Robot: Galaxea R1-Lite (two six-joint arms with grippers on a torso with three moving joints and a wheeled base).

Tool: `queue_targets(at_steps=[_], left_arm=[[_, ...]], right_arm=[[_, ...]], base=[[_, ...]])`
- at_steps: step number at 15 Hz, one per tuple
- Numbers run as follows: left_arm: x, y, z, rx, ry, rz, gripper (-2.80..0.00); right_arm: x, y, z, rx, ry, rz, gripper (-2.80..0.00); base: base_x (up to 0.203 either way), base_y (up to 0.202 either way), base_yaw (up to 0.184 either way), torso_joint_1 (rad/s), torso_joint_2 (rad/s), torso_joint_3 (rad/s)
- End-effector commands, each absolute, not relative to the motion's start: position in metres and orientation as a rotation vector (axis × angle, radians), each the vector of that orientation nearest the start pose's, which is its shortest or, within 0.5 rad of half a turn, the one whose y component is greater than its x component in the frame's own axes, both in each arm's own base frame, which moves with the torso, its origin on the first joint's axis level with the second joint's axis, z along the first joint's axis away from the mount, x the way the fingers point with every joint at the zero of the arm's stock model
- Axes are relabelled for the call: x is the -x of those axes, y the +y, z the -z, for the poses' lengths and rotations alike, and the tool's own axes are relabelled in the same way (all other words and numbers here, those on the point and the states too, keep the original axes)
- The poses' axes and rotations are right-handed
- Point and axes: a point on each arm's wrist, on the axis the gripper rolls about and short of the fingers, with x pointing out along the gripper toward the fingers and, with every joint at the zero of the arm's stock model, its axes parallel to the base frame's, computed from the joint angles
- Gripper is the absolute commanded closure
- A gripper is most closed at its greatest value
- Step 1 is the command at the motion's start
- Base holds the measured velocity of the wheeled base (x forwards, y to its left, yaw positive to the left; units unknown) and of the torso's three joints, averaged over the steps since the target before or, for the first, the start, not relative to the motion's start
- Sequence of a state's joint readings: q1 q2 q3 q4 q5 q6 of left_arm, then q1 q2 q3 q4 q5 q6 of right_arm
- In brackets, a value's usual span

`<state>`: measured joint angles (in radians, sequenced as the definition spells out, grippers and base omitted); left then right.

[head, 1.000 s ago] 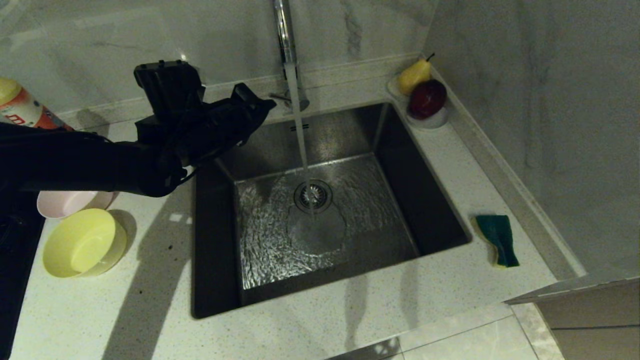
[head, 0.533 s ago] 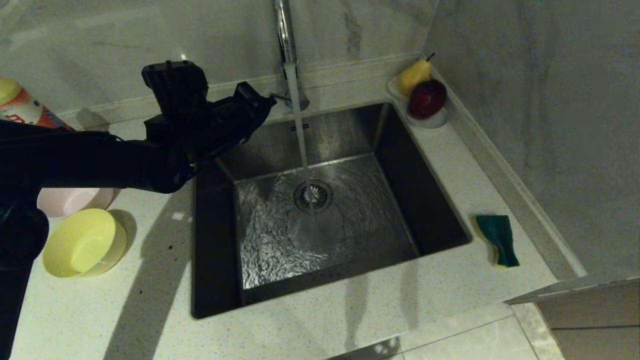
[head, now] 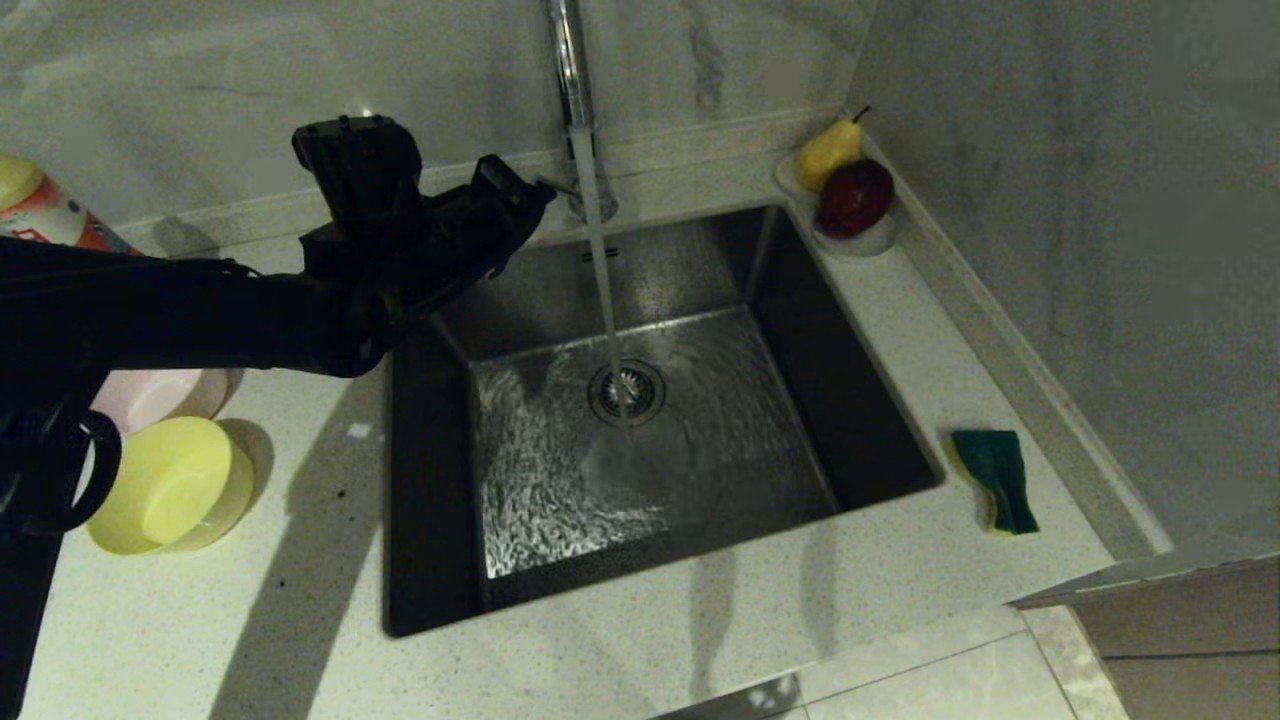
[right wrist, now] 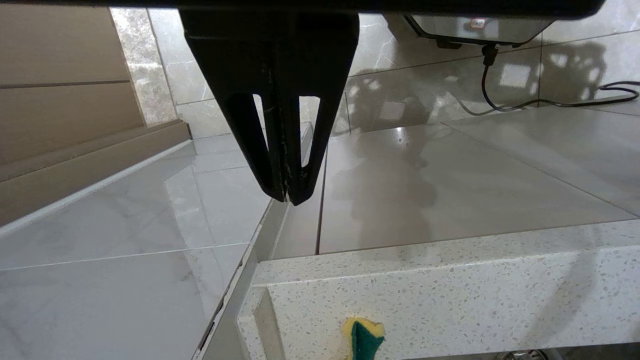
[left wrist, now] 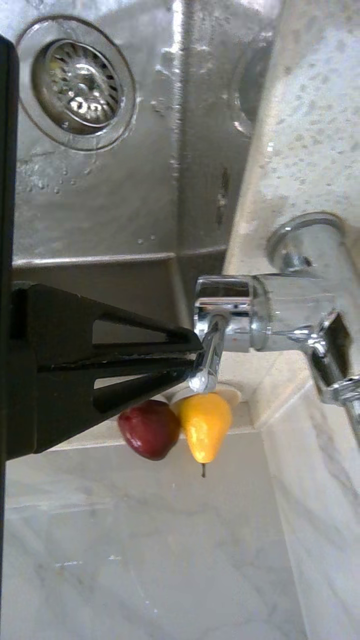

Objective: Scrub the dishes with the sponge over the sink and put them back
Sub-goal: Turn off the faucet

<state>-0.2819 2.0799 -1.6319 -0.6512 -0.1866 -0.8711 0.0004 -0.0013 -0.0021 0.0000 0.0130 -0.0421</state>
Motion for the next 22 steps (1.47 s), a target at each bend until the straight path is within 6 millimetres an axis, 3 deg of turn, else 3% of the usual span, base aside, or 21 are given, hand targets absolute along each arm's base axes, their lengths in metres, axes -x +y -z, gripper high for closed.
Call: queue_targets(at_steps=[1,13,18,22], left_arm=[[-0.423,-0.127,-0.273,0.866,0.008,0.529,0.0],[-0.45,-0.134,-0.272,0.867,-0.046,0.547,0.0],[-0.446,-0.128,-0.278,0.875,-0.066,0.505,0.0],[-0.426,-0.108,-0.302,0.875,-0.119,0.479,0.0]], right_arm=[[0.023,0.0,-0.076,0.043,-0.003,-0.015,0.0],[0.023,0.0,-0.076,0.043,-0.005,-0.015,0.0],[0.023,0.0,-0.076,0.043,-0.003,-0.014,0.0],[0.023,0.0,-0.076,0.043,-0.004,-0.015,0.0]], base=[[0.0,0.0,0.0,0.0,0.0,0.0],[0.0,0.0,0.0,0.0,0.0,0.0],[0.0,0.0,0.0,0.0,0.0,0.0],[0.0,0.0,0.0,0.0,0.0,0.0]])
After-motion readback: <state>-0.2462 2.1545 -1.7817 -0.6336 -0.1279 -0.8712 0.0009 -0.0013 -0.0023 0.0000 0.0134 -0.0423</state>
